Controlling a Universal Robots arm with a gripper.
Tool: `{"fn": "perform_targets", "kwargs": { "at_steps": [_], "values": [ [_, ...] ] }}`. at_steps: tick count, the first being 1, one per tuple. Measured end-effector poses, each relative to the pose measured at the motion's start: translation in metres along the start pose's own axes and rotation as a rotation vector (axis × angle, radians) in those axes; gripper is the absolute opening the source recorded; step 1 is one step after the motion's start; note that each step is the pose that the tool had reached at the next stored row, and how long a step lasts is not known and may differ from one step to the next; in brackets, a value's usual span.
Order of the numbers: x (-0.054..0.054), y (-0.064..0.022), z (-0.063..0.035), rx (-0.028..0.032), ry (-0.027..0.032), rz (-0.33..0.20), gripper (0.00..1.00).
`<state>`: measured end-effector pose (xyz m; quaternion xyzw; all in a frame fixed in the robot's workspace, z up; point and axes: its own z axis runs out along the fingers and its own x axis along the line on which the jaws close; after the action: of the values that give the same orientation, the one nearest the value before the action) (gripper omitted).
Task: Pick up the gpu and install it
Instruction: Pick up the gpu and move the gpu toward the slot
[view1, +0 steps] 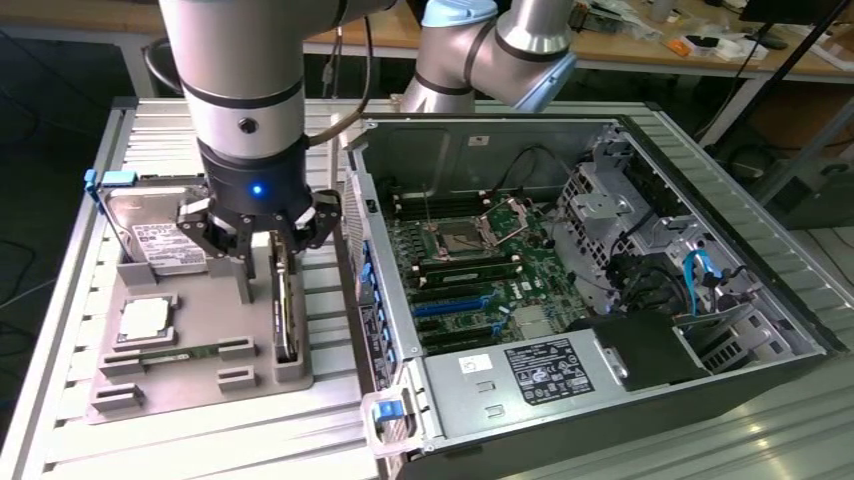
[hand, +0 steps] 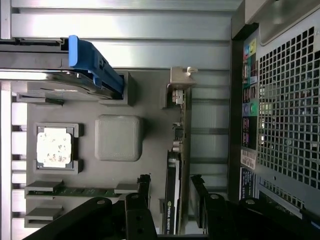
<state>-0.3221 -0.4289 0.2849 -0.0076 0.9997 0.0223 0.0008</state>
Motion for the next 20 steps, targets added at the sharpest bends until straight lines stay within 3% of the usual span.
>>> {"fn": "perform_targets", "kwargs": {
  "at_steps": [20],
  "values": [
    [-0.005, -0.0087, 0.0331, 0.0, -0.0021, 0.0, 0.45]
  ]
}}
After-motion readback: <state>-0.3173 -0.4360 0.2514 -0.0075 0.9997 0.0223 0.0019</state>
